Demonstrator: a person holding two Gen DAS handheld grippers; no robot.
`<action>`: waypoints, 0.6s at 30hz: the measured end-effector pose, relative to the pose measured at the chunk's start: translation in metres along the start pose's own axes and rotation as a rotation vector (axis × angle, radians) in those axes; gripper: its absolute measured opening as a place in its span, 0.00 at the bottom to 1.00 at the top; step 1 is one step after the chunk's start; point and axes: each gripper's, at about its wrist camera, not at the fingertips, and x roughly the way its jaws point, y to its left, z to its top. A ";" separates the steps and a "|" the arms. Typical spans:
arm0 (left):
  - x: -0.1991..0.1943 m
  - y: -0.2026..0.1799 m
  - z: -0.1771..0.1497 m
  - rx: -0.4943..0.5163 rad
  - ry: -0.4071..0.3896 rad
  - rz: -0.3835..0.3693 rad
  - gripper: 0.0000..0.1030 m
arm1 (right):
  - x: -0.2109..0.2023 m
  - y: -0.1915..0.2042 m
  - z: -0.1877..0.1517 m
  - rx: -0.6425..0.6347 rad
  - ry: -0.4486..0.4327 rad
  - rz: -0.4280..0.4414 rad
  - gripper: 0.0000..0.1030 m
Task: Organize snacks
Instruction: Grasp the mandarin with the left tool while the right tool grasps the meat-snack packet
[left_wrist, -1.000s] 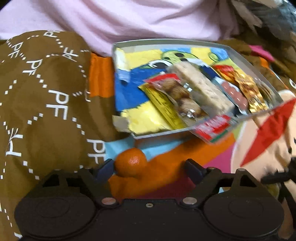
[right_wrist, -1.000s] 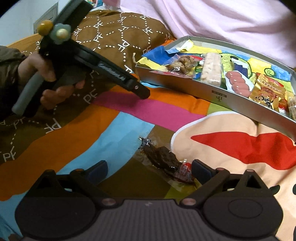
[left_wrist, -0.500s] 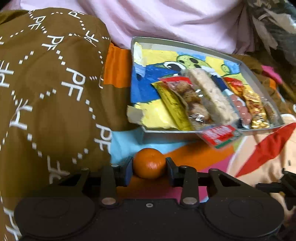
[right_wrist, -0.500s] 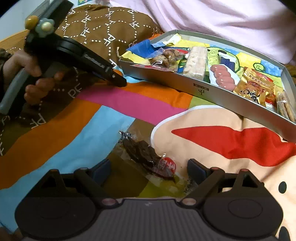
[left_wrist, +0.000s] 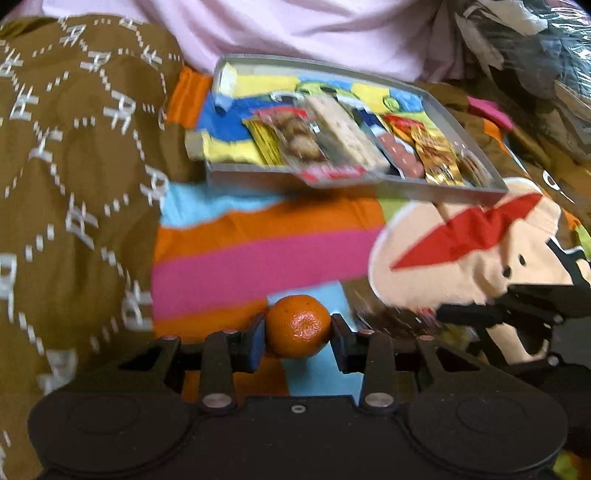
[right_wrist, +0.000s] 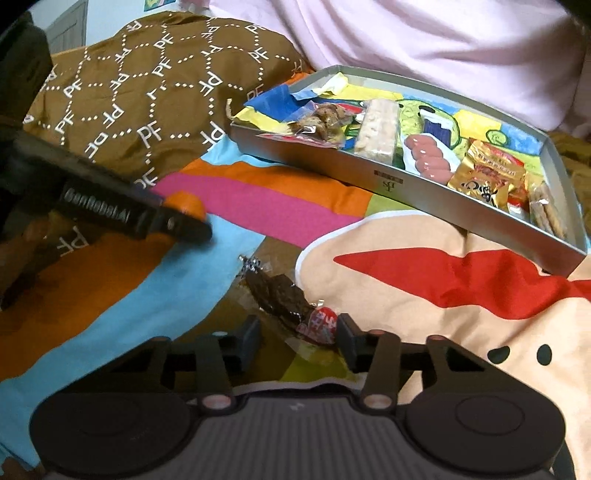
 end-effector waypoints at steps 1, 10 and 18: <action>-0.001 -0.002 -0.003 -0.014 0.008 -0.001 0.37 | -0.001 0.002 0.000 0.000 0.001 -0.001 0.44; -0.020 -0.010 -0.037 -0.192 -0.012 0.043 0.37 | -0.024 0.004 0.002 -0.015 -0.031 0.083 0.69; -0.019 -0.017 -0.043 -0.156 -0.019 0.086 0.38 | -0.004 -0.020 0.006 -0.070 -0.011 0.182 0.86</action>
